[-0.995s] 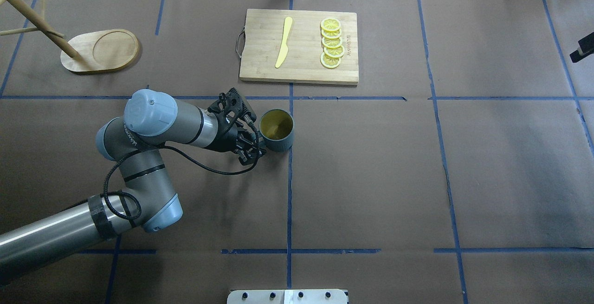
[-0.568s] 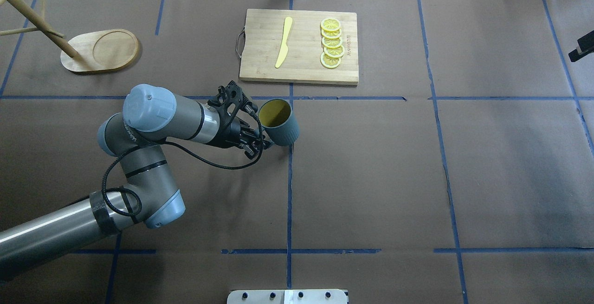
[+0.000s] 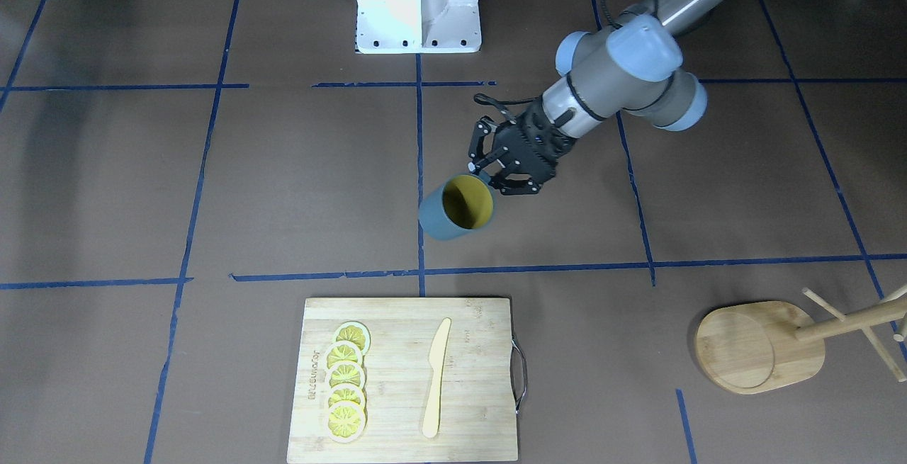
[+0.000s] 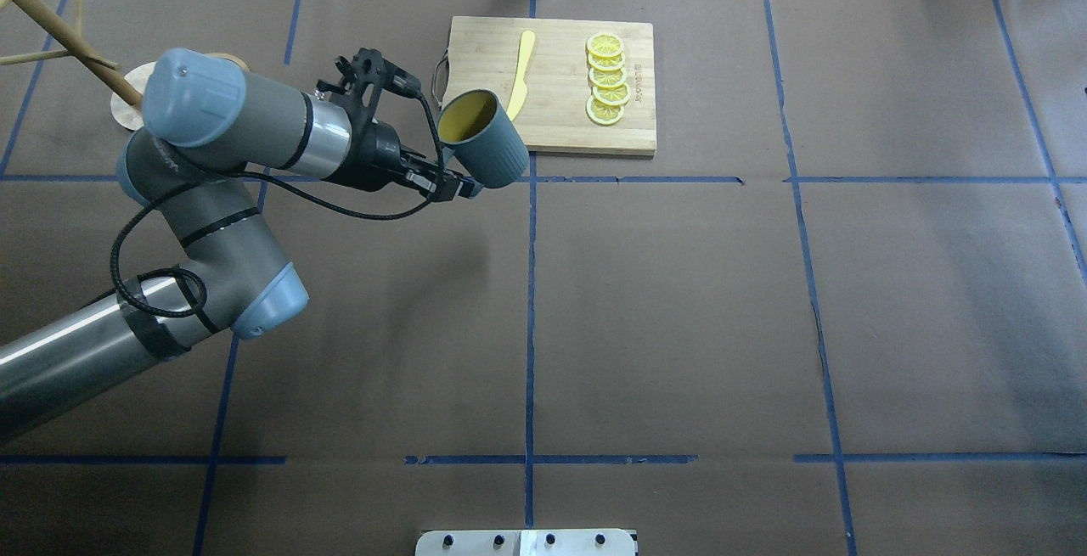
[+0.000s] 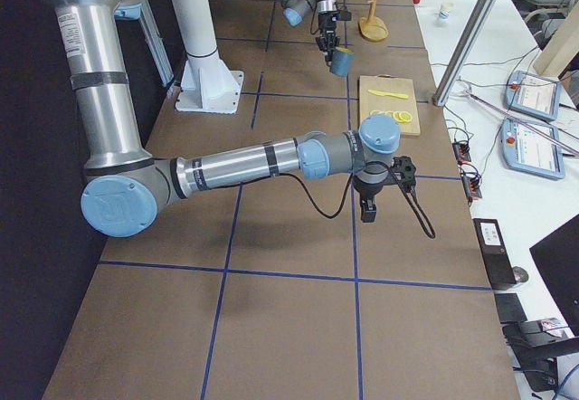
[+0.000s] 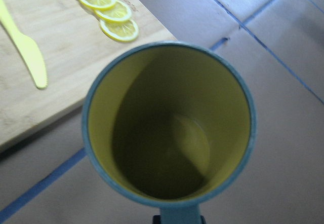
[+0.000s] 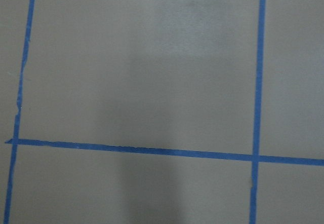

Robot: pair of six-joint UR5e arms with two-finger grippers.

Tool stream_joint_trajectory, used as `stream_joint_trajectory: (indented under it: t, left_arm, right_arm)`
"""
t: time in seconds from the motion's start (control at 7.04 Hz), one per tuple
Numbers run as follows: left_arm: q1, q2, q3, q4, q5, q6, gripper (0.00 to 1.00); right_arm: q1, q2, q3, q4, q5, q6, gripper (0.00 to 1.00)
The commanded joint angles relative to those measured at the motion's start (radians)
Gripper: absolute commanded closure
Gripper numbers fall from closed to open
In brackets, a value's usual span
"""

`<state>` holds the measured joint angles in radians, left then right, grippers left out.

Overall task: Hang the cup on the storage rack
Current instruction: 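Lift the mug by its handle with the left gripper toward the rack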

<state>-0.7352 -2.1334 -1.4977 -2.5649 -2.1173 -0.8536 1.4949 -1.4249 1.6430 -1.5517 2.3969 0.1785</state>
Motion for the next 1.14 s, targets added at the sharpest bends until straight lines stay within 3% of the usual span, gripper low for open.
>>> stream_joint_trajectory:
  t: [0.0, 0.43, 0.57, 0.99]
  left_arm:
    - [-0.074, 0.032, -0.006, -0.186, 0.002, -0.44, 1.0]
    - [-0.228, 0.038, -0.006, -0.222, 0.003, -0.938, 1.0]
    - [-0.254, 0.038, -0.003, -0.222, 0.017, -1.02, 1.0]
    - [-0.26, 0.053, 0.017, -0.308, 0.207, -1.368, 1.0]
  right_arm:
    - [0.083, -0.072, -0.005, 0.001, -0.022, -0.164, 0.0]
    - [0.13, -0.22, 0.041, -0.002, -0.051, -0.186, 0.0]
    - [0.13, -0.235, 0.053, -0.004, -0.077, -0.207, 0.0]
    - [0.13, -0.256, 0.102, -0.001, -0.071, -0.231, 0.0]
